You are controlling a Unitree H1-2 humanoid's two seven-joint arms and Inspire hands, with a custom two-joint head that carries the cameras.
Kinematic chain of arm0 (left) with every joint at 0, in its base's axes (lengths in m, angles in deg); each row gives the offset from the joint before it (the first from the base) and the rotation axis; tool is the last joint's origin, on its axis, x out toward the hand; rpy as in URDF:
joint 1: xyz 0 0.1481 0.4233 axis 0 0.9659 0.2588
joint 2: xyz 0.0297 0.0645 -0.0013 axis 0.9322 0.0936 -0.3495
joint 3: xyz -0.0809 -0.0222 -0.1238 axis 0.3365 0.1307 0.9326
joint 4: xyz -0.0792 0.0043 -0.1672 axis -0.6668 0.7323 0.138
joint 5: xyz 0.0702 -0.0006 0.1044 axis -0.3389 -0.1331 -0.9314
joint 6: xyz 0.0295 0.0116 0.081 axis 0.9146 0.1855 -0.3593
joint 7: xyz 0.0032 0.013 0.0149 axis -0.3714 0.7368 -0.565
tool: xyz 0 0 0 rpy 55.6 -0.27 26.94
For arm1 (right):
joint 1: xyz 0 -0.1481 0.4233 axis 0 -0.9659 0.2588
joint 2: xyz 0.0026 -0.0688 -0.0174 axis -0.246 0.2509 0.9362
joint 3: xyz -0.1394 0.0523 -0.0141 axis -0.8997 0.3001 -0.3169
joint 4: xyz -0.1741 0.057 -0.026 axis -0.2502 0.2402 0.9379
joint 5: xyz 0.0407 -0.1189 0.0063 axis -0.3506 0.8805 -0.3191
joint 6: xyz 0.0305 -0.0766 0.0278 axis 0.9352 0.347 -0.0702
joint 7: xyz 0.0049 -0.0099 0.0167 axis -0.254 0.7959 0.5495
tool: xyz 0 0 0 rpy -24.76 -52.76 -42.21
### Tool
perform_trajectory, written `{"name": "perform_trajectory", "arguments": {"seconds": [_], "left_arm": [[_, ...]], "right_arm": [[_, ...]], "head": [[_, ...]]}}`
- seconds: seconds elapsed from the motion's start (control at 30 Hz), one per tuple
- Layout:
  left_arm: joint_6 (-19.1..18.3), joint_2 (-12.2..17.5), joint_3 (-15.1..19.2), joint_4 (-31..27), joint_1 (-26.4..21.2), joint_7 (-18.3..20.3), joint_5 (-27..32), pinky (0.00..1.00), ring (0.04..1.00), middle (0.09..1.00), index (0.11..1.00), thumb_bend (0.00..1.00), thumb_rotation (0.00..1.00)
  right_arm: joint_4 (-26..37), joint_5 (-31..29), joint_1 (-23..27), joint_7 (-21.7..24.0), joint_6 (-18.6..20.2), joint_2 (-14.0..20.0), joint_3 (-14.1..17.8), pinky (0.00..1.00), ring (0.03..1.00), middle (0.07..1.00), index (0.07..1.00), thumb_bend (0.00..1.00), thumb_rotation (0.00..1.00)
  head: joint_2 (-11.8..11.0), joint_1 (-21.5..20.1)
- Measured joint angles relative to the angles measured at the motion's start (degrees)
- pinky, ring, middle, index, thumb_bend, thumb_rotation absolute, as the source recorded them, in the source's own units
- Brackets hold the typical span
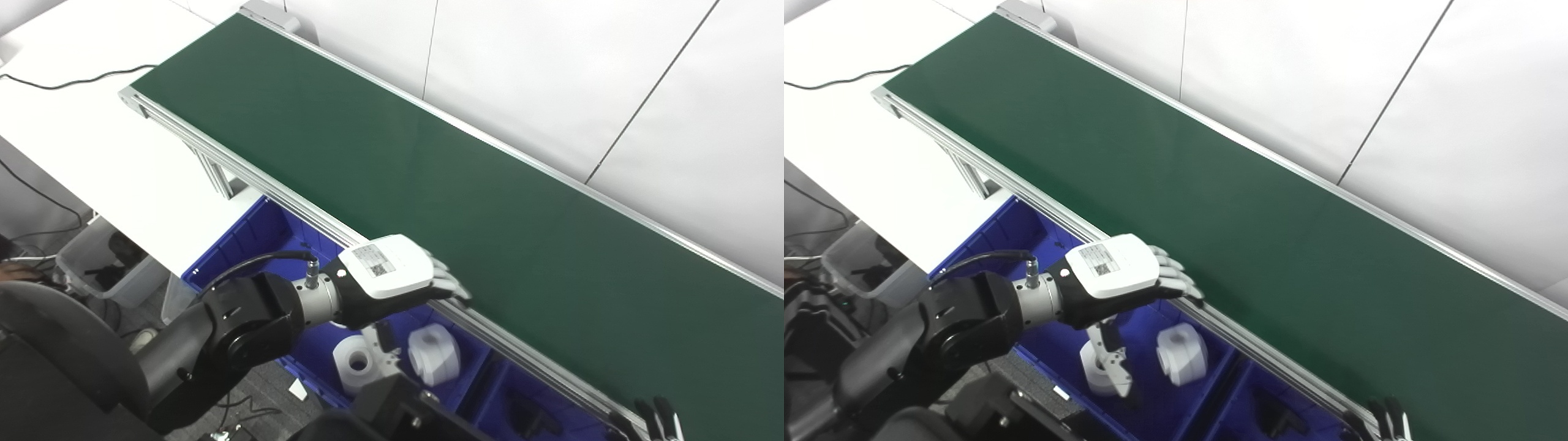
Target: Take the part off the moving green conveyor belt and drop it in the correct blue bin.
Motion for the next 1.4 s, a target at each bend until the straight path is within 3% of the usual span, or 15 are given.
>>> {"name": "perform_trajectory", "arguments": {"seconds": [0.1, 0.23, 0.27, 0.3, 0.33, 0.47, 0.5, 0.53, 0.6, 0.67, 0.77, 0.83, 1.13, 1.23, 1.4], "left_arm": [[-2.0, -8.1, -1.8, 0.1, 0.6, -3.8, 9.3, 0.58, 0.664, 0.703, 0.685, 0.86, 0.47], [-5.7, -15.6, -4.7, 2.4, 2.6, -6.5, 18.8, 0.63, 0.704, 0.712, 0.690, 0.81, 0.46], [-6.3, -17.3, -5.3, 4.4, 3.5, -8.2, 21.7, 0.65, 0.714, 0.715, 0.692, 0.80, 0.45], [-6.9, -19.3, -5.8, 6.8, 4.5, -9.5, 23.9, 0.63, 0.693, 0.708, 0.690, 0.78, 0.47], [-7.1, -20.9, -5.5, 9.3, 5.6, -9.8, 26.6, 0.63, 0.689, 0.708, 0.688, 0.78, 0.47], [-6.3, -20.1, -4.7, 17.6, 7.7, -13.9, 31.8, 0.68, 0.727, 0.740, 0.719, 0.76, 0.48], [-5.2, -19.6, -4.8, 19.6, 7.7, -14.2, 32.4, 0.69, 0.735, 0.747, 0.727, 0.75, 0.47], [-4.5, -18.6, -5.3, 21.4, 7.7, -14.1, 33.2, 0.72, 0.764, 0.770, 0.751, 0.73, 0.48], [-3.0, -15.5, -6.1, 24.0, 7.1, -13.4, 33.5, 0.75, 0.797, 0.796, 0.764, 0.74, 0.45], [-2.4, -12.4, -5.6, 25.4, 6.5, -12.8, 34.3, 0.78, 0.822, 0.818, 0.778, 0.74, 0.42], [-0.4, -7.9, -3.4, 27.3, 5.4, -12.9, 36.1, 0.83, 0.846, 0.842, 0.803, 0.76, 0.45], [1.3, -6.4, -3.0, 28.3, 4.6, -12.8, 38.2, 0.85, 0.862, 0.852, 0.815, 0.77, 0.47], [4.9, -4.9, -3.0, 30.1, 1.8, -12.6, 42.1, 0.95, 0.942, 0.919, 0.854, 0.75, 0.53], [5.5, -4.7, -3.4, 30.2, 1.5, -12.6, 42.2, 0.96, 0.945, 0.923, 0.867, 0.73, 0.54], [7.0, -5.7, -4.7, 29.9, 1.4, -12.8, 41.2, 0.91, 0.921, 0.902, 0.853, 0.78, 0.55]], "right_arm": [[0.5, 1.0, -0.4, -0.1, 0.5, -0.9, -0.3, 0.76, 0.814, 0.921, 0.965, 0.84, 0.89], [2.0, 2.9, -0.7, -0.4, 1.4, -2.8, -1.6, 0.76, 0.813, 0.925, 0.965, 0.83, 0.89], [2.0, 3.7, -0.7, -0.7, 1.5, -3.3, -1.9, 0.76, 0.812, 0.926, 0.964, 0.82, 0.89], [2.0, 4.4, -0.7, -1.0, 1.7, -3.7, -2.2, 0.76, 0.811, 0.927, 0.960, 0.82, 0.89], [2.0, 5.0, -0.7, -1.2, 1.8, -4.2, -2.5, 0.76, 0.814, 0.929, 0.957, 0.82, 0.89], [2.2, 8.0, -1.0, -2.6, 2.8, -7.0, -4.4, 0.77, 0.829, 0.929, 0.952, 0.82, 0.88], [2.2, 8.9, -1.1, -2.9, 3.1, -7.8, -5.0, 0.77, 0.832, 0.930, 0.952, 0.83, 0.88], [2.3, 10.0, -1.2, -3.3, 3.4, -8.7, -5.6, 0.77, 0.838, 0.931, 0.952, 0.83, 0.88], [2.3, 12.1, -1.4, -4.2, 4.1, -10.4, -6.8, 0.78, 0.844, 0.927, 0.945, 0.84, 0.87], [2.3, 13.7, -1.3, -5.1, 4.8, -12.3, -7.8, 0.80, 0.859, 0.928, 0.943, 0.85, 0.87], [2.2, 16.5, -1.2, -6.7, 5.4, -14.9, -9.2, 0.83, 0.878, 0.939, 0.953, 0.86, 0.88], [1.6, 18.4, -0.5, -7.4, 5.6, -16.0, -10.2, 0.84, 0.885, 0.946, 0.957, 0.86, 0.88], [-1.3, 20.2, 1.8, -9.8, 6.0, -16.7, -10.5, 0.85, 0.891, 0.949, 0.945, 0.83, 0.86], [-2.4, 20.3, 2.3, -10.2, 6.0, -16.6, -10.5, 0.85, 0.889, 0.947, 0.944, 0.83, 0.87], [-2.6, 20.2, 2.6, -11.0, 5.9, -16.4, -10.7, 0.84, 0.870, 0.938, 0.937, 0.85, 0.88]], "head": [[0.6, -4.6], [1.1, -7.5], [1.4, -10.4], [1.4, -10.5], [1.8, -15.7], [2.2, -23.3], [2.3, -28.1], [2.3, -32.0], [2.3, -32.9], [1.8, -41.2], [1.7, -44.0], [1.3, -49.0], [0.1, -53.6], [-0.3, -53.3], [-2.0, -51.6]]}}
